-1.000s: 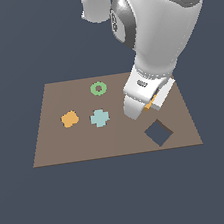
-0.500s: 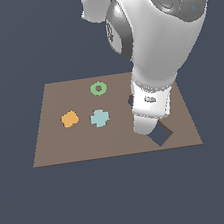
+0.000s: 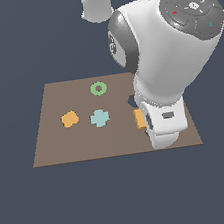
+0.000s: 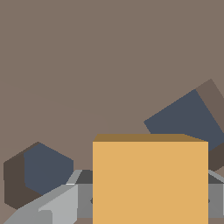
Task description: Insert a designated object into the corresponding slot on a board.
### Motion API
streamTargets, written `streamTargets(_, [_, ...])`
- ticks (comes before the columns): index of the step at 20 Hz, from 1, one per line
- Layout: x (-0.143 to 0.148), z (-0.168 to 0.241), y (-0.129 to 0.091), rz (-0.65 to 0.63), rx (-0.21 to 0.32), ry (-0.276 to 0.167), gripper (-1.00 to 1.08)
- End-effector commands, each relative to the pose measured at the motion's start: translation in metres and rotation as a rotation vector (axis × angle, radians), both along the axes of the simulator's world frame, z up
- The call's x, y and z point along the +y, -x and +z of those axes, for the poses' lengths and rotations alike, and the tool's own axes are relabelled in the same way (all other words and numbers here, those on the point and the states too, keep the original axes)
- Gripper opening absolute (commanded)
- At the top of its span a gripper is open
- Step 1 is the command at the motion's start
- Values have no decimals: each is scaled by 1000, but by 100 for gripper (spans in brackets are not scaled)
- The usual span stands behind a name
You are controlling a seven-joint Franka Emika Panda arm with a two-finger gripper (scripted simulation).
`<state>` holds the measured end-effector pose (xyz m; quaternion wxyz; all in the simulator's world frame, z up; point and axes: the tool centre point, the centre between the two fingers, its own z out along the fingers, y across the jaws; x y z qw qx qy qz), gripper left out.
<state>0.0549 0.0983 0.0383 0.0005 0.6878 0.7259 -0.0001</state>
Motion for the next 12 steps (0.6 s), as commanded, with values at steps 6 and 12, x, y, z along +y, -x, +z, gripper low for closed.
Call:
streamTargets(6, [10, 1, -23, 257, 0, 0, -100])
streamTargets(12, [18, 2, -35, 407, 0, 1, -100])
